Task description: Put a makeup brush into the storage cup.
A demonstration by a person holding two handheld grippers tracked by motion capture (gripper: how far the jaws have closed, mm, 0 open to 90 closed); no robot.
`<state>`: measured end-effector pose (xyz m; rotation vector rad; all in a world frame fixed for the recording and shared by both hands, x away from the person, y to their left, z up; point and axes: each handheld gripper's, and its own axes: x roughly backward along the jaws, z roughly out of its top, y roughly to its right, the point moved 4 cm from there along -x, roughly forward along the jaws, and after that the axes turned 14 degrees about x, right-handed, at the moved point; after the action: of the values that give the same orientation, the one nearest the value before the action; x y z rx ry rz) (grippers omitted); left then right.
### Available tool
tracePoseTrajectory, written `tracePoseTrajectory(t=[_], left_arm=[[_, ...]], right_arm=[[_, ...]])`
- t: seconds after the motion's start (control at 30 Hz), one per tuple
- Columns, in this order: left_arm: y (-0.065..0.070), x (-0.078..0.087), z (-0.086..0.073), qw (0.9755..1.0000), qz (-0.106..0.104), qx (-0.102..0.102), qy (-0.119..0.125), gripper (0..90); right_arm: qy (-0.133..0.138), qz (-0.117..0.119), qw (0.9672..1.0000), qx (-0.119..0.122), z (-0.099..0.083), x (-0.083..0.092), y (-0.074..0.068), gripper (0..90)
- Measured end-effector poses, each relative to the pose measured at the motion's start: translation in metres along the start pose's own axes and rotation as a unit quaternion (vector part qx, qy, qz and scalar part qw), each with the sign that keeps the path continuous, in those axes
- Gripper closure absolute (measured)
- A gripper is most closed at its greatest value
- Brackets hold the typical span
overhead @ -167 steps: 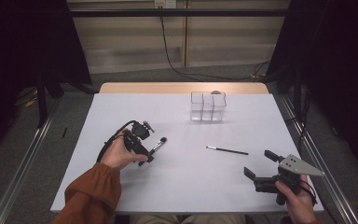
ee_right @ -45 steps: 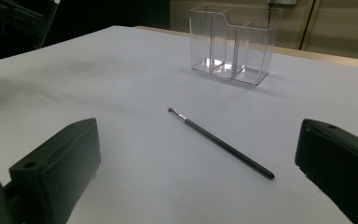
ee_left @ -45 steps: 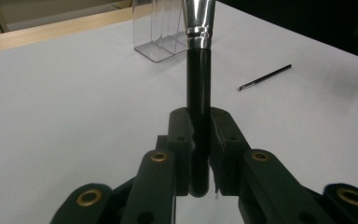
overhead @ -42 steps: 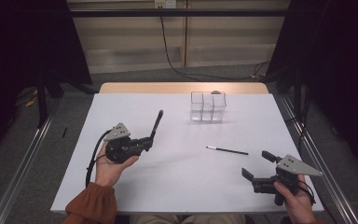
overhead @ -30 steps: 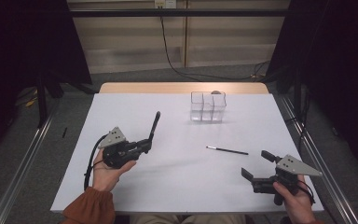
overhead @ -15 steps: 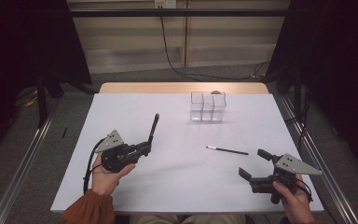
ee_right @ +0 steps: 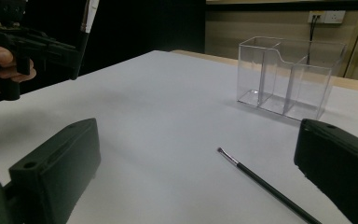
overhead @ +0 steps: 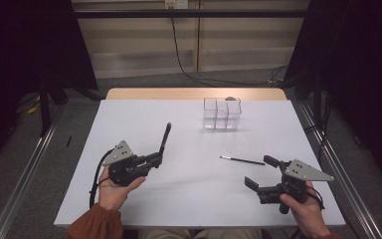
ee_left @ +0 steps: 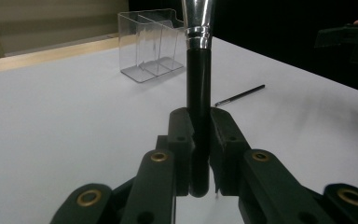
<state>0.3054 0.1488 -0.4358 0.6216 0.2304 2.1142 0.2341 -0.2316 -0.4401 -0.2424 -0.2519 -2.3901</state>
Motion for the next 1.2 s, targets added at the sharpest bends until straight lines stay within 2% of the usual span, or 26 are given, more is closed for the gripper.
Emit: tracePoseTrajectory(t=[0.13,0.3,0.4,0.6,0.67,0.83,1.1,1.2], left_arm=[[0.003,-0.001,0.000,1.0000,-0.001,0.000,0.003,79.9],[0.006,-0.002,-0.001,1.0000,-0.004,-0.003,-0.001,79.9],[0.006,-0.003,-0.001,0.9999,-0.012,0.002,-0.005,79.9],[0.009,-0.006,0.000,0.9999,-0.013,-0.001,-0.002,79.9],[0.010,-0.006,0.000,0.9999,-0.013,-0.003,-0.003,79.9],[0.010,-0.008,-0.001,0.9999,-0.015,-0.003,-0.006,79.9],[0.012,-0.010,0.000,0.9998,-0.019,-0.006,-0.005,79.9],[0.014,-0.012,0.000,0.9998,-0.019,-0.007,-0.005,79.9]], right_arm=[[0.006,0.020,0.9996,0.017,0.006,-0.004,-0.006,0.0],[0.009,0.031,0.9993,0.018,0.015,-0.017,-0.010,0.0],[0.010,0.038,0.9991,0.018,0.022,-0.026,-0.012,0.0],[0.015,0.065,0.9977,0.012,0.034,-0.046,-0.022,0.0],[0.018,0.077,0.9968,0.006,0.039,-0.053,-0.026,0.0],[0.024,0.098,0.9947,0.018,0.049,-0.067,-0.036,0.0],[0.020,0.115,0.9929,0.021,0.060,-0.088,-0.046,0.0],[0.027,0.125,0.9913,0.028,0.065,-0.094,-0.051,0.0]])
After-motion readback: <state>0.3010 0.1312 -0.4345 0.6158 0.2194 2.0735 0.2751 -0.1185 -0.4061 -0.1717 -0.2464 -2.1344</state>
